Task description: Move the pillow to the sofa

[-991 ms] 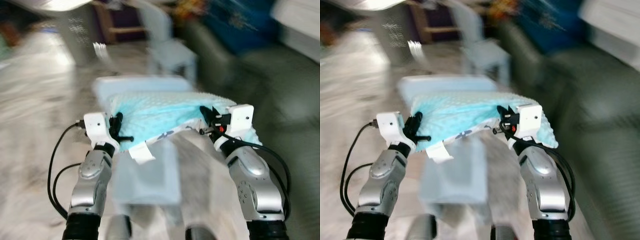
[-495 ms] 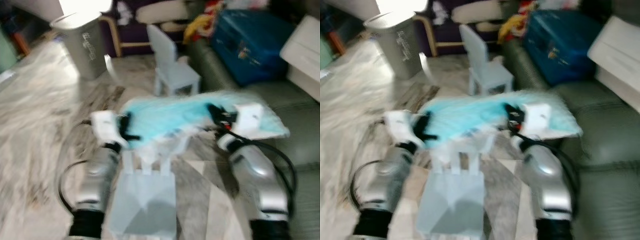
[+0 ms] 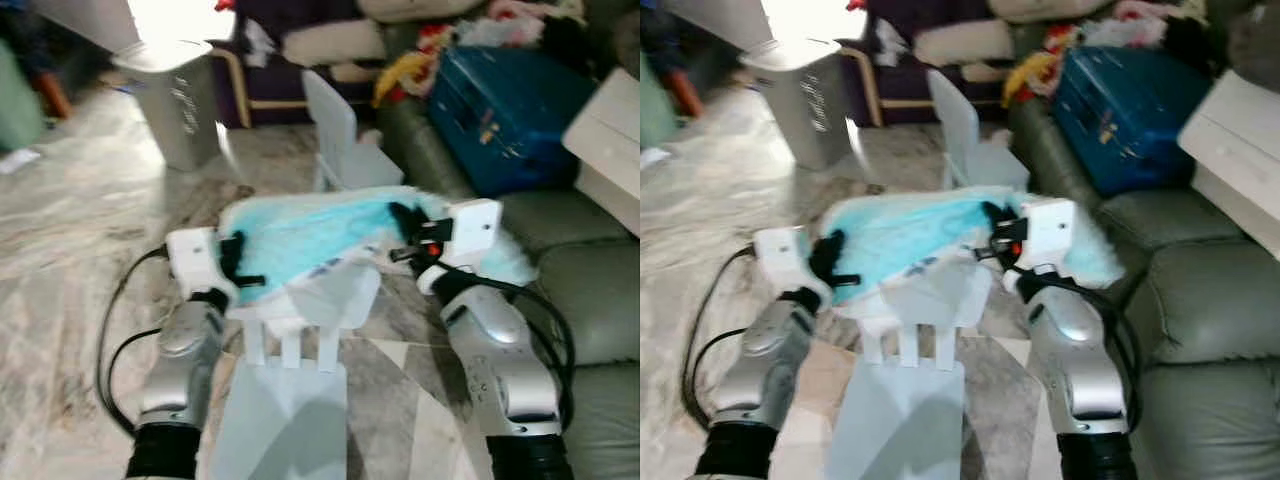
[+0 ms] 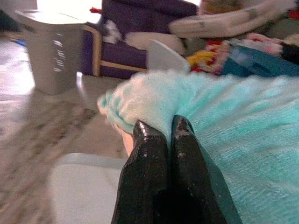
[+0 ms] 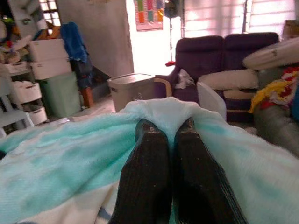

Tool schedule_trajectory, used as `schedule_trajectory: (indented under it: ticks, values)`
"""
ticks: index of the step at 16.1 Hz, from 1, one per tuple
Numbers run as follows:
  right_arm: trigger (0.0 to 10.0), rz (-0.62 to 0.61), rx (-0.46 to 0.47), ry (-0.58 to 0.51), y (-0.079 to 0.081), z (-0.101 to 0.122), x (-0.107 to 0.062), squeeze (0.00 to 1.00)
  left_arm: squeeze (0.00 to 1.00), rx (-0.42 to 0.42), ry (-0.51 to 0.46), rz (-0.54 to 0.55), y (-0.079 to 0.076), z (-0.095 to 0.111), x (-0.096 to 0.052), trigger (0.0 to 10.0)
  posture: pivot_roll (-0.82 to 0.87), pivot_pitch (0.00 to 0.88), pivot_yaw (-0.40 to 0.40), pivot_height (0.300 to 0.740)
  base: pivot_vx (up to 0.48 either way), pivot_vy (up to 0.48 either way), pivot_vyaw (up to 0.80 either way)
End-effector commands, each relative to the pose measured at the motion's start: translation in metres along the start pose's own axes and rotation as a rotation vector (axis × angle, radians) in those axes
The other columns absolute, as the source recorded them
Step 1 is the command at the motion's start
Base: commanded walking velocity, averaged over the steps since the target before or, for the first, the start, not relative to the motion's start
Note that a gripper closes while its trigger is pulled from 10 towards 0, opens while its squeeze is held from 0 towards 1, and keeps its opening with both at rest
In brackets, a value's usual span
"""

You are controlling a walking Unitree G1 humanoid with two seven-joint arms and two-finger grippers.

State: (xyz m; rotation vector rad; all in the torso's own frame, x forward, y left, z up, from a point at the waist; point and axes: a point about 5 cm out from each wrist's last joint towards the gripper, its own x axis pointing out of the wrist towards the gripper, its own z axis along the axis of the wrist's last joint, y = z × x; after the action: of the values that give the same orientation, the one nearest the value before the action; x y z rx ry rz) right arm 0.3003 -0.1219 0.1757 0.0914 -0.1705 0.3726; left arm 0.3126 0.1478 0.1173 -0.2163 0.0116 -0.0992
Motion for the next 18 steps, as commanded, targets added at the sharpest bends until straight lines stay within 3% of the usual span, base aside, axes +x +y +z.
schedule_trajectory:
  ticks: [1,8,10,15,18]
  values:
    - [10.0,-0.018,-0.008,-0.025,-0.0056,0.0066,-0.0010,0.00,0.00,0.014,0.010,-0.022,-0.0053,-0.0002,0.0025,10.0,-0.18,0.000,0.025,0.740,0.000,0.000,0.00]
    - [10.0,-0.018,0.008,-0.004,-0.0022,0.0033,-0.0009,0.00,0.00,-0.004,0.049,0.020,-0.0012,-0.0014,0.0040,10.0,-0.18,0.000,0.026,0.740,0.000,0.000,0.00]
    - [10.0,-0.015,0.015,0.010,-0.0019,0.0016,-0.0003,0.00,0.00,-0.046,0.075,-0.014,-0.0041,-0.0012,0.0045,10.0,-0.18,0.000,0.028,0.740,0.000,0.000,-0.66]
    - [10.0,-0.013,0.014,0.014,-0.0018,0.0015,-0.0006,0.00,0.00,-0.047,0.075,-0.021,-0.0036,-0.0001,0.0046,10.0,-0.18,0.000,0.032,0.740,0.000,0.000,-0.80]
    - [10.0,-0.010,0.016,0.011,-0.0017,0.0014,-0.0009,0.00,0.00,-0.047,0.086,-0.026,-0.0037,-0.0012,0.0039,10.0,-0.18,0.000,0.034,0.740,0.000,0.000,0.00]
